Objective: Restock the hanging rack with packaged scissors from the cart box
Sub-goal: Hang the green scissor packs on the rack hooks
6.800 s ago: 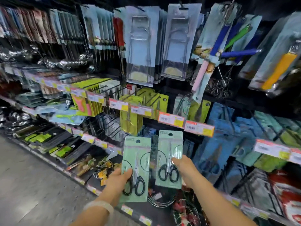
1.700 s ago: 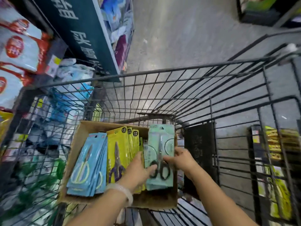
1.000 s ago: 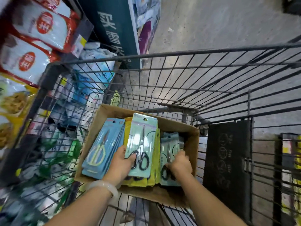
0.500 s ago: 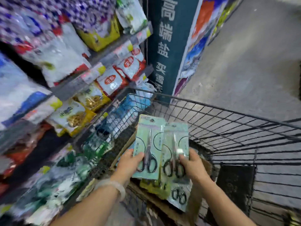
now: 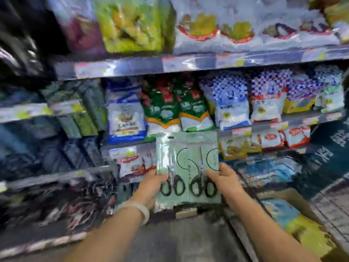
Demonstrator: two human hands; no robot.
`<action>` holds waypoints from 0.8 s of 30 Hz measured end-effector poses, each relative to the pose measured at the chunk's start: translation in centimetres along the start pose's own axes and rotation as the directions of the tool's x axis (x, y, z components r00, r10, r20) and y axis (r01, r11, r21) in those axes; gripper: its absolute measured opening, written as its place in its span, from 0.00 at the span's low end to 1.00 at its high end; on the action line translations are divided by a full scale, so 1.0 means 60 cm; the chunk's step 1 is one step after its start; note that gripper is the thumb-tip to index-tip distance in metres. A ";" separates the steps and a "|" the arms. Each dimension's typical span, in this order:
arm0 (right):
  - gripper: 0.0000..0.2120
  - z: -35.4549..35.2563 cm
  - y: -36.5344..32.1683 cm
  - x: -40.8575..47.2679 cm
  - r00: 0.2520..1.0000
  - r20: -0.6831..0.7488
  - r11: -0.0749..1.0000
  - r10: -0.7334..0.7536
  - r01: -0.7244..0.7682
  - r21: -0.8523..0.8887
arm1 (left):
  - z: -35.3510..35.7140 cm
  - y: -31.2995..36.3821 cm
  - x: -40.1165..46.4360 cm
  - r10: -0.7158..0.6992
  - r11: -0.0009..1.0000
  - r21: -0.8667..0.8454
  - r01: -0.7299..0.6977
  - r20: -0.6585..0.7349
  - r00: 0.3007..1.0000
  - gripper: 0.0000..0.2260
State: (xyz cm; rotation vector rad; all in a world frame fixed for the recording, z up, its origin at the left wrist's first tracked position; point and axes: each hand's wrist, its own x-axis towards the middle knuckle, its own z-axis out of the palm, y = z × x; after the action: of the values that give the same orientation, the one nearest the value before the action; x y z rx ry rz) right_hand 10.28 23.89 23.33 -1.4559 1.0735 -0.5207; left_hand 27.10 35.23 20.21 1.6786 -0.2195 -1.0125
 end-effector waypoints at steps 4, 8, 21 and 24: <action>0.08 0.206 -0.061 -0.066 0.975 0.212 0.997 -0.066 0.073 -0.028 | -0.233 -0.009 -0.075 -0.001 0.993 -0.114 -0.022 -0.195 0.981 0.29; 0.17 0.395 -0.107 -0.141 0.913 0.384 0.983 -0.135 0.171 -0.062 | -0.444 -0.063 -0.128 0.030 0.992 -0.101 -0.078 -0.415 0.909 0.22; 0.05 0.876 -0.176 -0.244 0.639 0.762 0.931 -0.104 0.331 -0.151 | -0.834 -0.097 -0.261 -0.096 0.884 -0.360 -0.298 -0.764 0.638 0.03; 0.05 0.985 -0.197 -0.227 0.629 0.772 0.930 -0.095 0.333 -0.157 | -0.923 -0.079 -0.236 -0.108 0.867 -0.381 -0.321 -0.774 0.624 0.05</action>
State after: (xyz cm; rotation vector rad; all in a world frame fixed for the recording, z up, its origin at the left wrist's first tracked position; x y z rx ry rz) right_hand 56.11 65.22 25.86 -1.8317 0.2883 0.1278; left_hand 56.07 84.53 24.62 1.4456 0.4859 -0.1228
